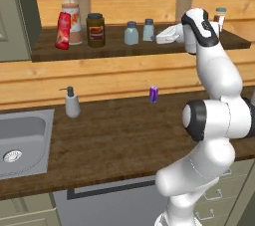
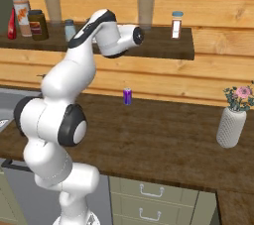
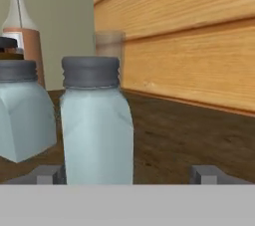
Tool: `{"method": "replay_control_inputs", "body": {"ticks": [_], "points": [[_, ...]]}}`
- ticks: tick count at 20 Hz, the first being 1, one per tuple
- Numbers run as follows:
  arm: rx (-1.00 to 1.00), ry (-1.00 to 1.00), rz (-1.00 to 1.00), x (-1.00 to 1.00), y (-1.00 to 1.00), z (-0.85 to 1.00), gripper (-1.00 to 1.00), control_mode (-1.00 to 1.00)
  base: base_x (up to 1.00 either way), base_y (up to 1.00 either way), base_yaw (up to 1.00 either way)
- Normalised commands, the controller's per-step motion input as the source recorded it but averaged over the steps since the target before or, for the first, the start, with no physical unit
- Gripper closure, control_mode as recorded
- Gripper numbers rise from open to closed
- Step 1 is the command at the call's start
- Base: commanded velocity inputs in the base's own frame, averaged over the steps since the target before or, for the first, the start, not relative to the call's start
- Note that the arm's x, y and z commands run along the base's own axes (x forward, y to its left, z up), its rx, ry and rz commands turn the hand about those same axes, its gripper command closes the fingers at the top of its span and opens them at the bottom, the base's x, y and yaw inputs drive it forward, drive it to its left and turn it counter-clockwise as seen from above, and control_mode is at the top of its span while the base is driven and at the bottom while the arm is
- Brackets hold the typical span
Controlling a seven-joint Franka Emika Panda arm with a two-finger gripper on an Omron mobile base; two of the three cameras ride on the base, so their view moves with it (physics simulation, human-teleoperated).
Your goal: Put the shaker and condiment bottle from the counter next to their counterparts in the cabinet.
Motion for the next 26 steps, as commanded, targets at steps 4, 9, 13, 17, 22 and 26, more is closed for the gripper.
{"method": "replay_control_inputs", "body": {"ticks": [4, 9, 13, 17, 22, 26], "points": [[0.0, 0.0, 0.0, 0.01, -0.76, 0.01, -1.0, -1.0, 0.0, 0.0, 0.0], [0.0, -0.05, 0.0, -0.37, -0.81, 0.14, -1.0, -1.0, 0.0, 0.0, 0.0], [0.05, -0.1, -0.04, -0.85, -0.56, 0.3, -1.0, -1.0, 0.0, 0.0, 0.0], [0.01, -0.03, -0.4, -1.0, 0.0, 0.01, -1.0, -1.0, 0.0, 0.0, 0.0], [0.0, 0.0, -0.54, -1.0, 0.0, 0.03, -1.0, -1.0, 0.0, 0.0, 0.0], [0.0, 0.0, -0.54, -0.99, -0.11, 0.17, -1.0, -1.0, 0.0, 0.0, 0.0]]}}
